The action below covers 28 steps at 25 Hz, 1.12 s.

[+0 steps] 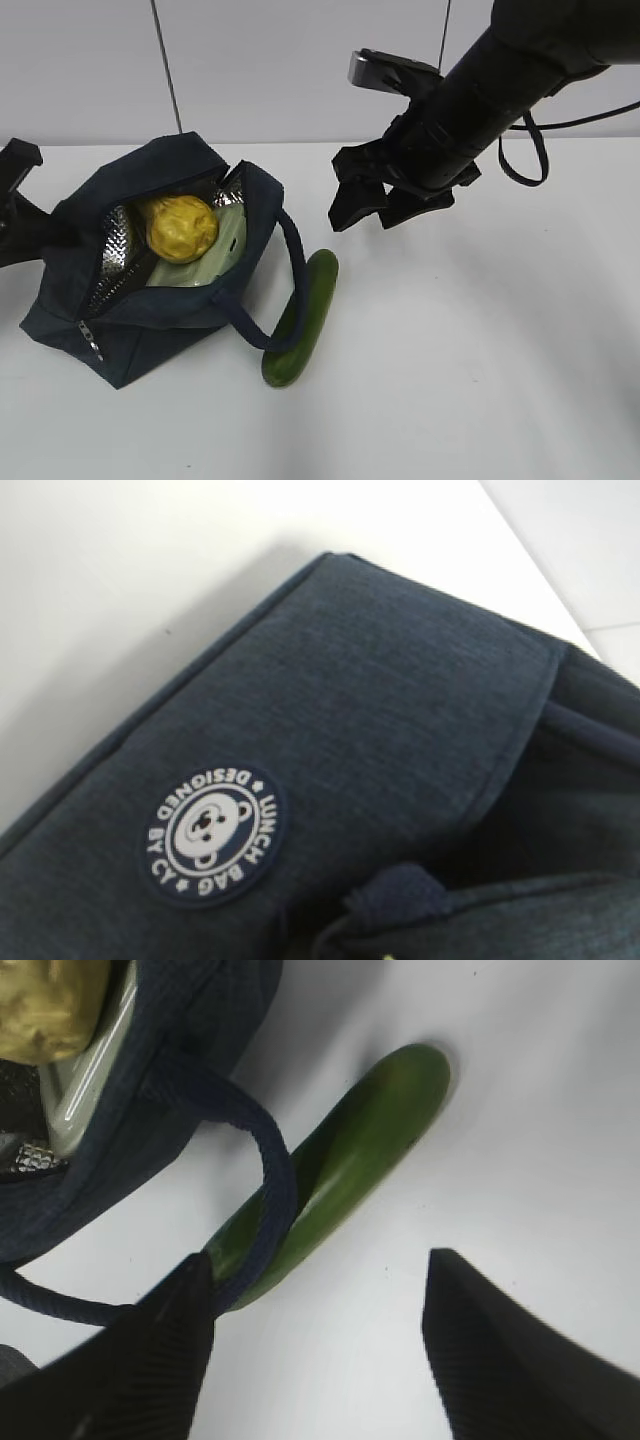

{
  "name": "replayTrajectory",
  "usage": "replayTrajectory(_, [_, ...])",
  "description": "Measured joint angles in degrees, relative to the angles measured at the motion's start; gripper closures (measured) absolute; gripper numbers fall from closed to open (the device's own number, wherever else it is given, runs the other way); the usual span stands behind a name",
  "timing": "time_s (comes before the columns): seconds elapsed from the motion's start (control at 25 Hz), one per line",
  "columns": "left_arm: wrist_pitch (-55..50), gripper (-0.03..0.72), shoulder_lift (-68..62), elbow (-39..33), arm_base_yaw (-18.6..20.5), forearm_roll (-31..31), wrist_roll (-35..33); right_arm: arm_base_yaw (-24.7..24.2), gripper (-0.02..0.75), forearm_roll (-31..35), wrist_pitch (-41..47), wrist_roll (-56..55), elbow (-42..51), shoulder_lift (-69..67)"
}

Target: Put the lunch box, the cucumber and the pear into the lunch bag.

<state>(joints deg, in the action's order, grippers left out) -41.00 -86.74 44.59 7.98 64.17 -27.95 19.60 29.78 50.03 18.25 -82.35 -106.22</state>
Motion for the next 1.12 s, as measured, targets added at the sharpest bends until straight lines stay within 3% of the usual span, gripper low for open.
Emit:
replayTrajectory(0.4, [5.7,0.687,0.0,0.0,0.6,-0.6,0.0,0.2,0.232,-4.1,-2.6,-6.7,0.0,-4.5])
replayTrajectory(0.76, [6.7,0.687,-1.3,0.1,0.8,-2.0,0.0,5.2,0.231,-4.6,-5.7,-9.0,-0.9,-10.6])
replayTrajectory(1.12, [7.2,0.687,-1.4,0.1,0.8,-4.0,0.0,5.3,0.152,-5.0,-6.6,-10.1,-4.1,-13.7])
